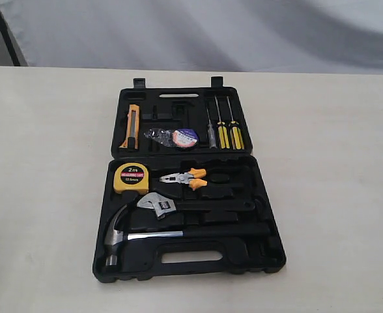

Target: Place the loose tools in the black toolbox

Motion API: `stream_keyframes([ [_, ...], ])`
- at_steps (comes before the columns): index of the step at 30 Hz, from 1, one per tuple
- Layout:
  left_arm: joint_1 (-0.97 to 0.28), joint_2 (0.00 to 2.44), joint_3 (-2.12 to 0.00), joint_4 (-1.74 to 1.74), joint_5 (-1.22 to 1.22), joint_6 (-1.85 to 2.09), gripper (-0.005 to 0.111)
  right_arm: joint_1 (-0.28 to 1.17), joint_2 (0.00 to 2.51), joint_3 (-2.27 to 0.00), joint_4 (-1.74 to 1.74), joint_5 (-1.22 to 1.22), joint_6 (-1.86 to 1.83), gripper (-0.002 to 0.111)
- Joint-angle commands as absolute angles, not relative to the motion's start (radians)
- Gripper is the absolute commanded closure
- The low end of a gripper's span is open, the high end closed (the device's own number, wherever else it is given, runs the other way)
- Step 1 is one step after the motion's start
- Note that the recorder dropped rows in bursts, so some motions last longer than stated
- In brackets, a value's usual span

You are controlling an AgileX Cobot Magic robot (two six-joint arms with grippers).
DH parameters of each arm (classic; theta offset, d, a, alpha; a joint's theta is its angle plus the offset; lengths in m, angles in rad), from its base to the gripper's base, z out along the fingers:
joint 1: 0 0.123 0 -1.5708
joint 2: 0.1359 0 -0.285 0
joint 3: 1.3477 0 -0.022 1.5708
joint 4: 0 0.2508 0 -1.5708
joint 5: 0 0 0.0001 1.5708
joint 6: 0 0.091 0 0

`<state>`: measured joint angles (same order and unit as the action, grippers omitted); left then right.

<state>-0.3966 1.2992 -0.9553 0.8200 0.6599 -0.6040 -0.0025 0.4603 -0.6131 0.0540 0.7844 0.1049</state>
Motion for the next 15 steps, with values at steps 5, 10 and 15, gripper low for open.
stream_keyframes([
  [5, -0.393, 1.291, -0.946, 0.806, 0.643, -0.614, 0.105, -0.008, 0.115, -0.491, 0.041, 0.742, 0.108, 0.109],
  [10, -0.393, 1.291, -0.946, 0.806, 0.643, -0.614, 0.105, -0.008, 0.0, -0.491, 0.041, 0.74, 0.108, 0.109],
  [15, -0.393, 1.291, -0.946, 0.806, 0.643, -0.614, 0.105, -0.006, 0.0, -0.496, 0.041, 0.731, 0.108, 0.109],
])
